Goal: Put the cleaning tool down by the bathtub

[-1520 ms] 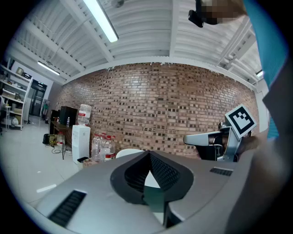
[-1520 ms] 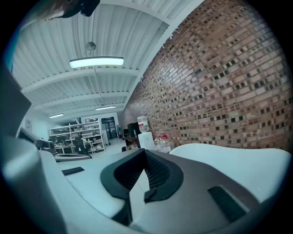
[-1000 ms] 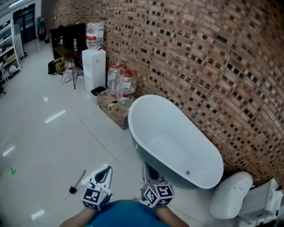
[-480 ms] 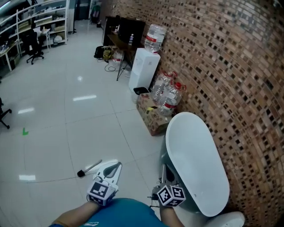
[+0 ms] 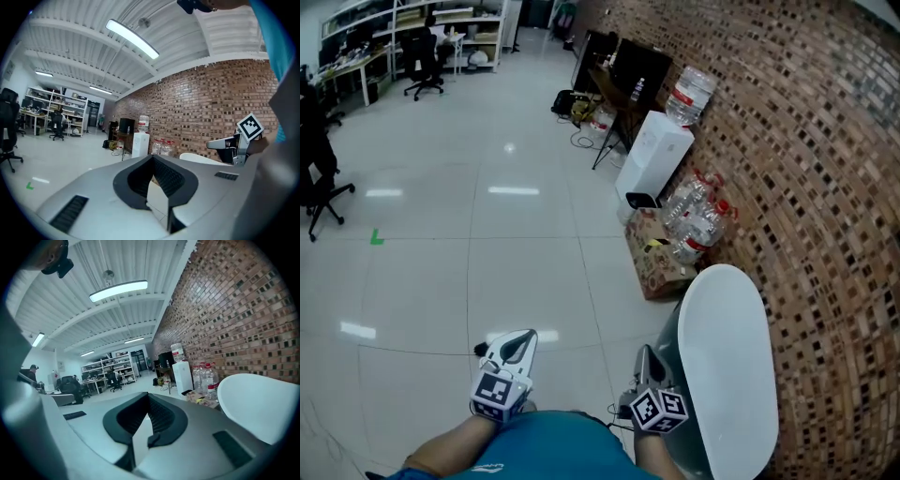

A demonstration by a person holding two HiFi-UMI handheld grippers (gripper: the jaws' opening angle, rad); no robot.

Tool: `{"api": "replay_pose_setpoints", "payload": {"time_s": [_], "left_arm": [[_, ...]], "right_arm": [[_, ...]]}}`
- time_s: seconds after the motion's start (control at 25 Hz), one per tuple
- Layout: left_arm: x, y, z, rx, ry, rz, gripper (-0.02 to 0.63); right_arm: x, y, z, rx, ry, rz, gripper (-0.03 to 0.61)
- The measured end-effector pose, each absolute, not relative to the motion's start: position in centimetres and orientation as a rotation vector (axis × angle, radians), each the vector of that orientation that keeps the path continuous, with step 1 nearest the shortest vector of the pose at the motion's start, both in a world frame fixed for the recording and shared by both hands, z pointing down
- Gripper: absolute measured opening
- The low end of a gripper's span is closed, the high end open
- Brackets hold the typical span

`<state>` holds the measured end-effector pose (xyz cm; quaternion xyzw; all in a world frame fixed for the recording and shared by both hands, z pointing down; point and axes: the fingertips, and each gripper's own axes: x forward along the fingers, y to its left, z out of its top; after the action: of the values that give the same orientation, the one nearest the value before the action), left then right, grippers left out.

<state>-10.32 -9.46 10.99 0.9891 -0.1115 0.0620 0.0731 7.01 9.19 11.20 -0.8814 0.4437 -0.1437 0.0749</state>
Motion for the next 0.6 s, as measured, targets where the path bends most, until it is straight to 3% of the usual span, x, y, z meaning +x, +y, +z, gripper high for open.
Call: {"api": "replay_pose_setpoints", "payload": {"time_s": [0.28, 0.6], "left_arm": [[-12.1, -12.2, 14.1, 2.928, -0.604, 0.269, 0.002], [-9.7, -13.2, 14.8, 2.900, -0.859, 0.287, 0.002]], "right_arm": [[8.9, 5.4, 13.8, -2.525, 1.541, -0.478, 0.009], [11.8, 2.4, 15.5, -2.396, 1.810, -0.501, 0.009]]}}
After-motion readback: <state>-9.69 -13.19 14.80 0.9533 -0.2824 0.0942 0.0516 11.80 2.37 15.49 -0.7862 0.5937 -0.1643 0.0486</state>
